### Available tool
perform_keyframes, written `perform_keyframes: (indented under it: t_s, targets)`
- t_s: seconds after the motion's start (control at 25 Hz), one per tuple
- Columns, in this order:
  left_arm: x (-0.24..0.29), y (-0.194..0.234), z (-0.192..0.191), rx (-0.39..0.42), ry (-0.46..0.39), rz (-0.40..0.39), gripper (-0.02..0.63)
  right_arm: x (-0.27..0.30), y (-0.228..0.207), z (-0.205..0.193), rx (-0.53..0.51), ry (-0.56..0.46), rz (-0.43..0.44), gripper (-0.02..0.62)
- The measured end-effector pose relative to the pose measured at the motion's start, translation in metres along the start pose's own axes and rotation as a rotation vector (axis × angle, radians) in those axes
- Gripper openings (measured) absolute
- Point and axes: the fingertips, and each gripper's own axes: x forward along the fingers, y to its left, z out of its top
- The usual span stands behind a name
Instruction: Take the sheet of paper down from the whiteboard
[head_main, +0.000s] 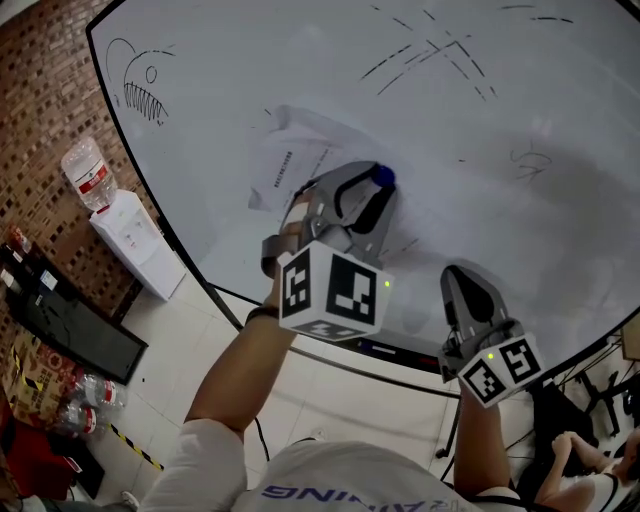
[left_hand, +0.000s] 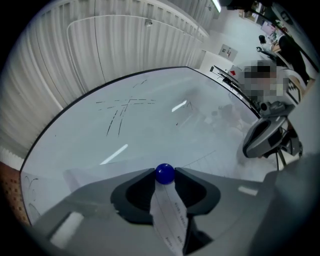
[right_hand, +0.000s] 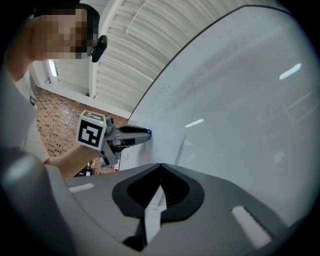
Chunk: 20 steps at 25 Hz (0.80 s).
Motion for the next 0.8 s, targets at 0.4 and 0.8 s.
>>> perform_keyframes:
  t_s: [0.4,0.8]
  targets:
    - [0.000,-0.001,0.000,-0.008,-0.018,-0.032,0.135,0.019,-0.002,-0.056,0.114,0.090,-0.128,0.135]
    - [0.000,0.000,0.000,-0.035,-0.042,-0.046,0.134,0.033,-0.004,-0.048,0.171,0.038,-0.187,0.106]
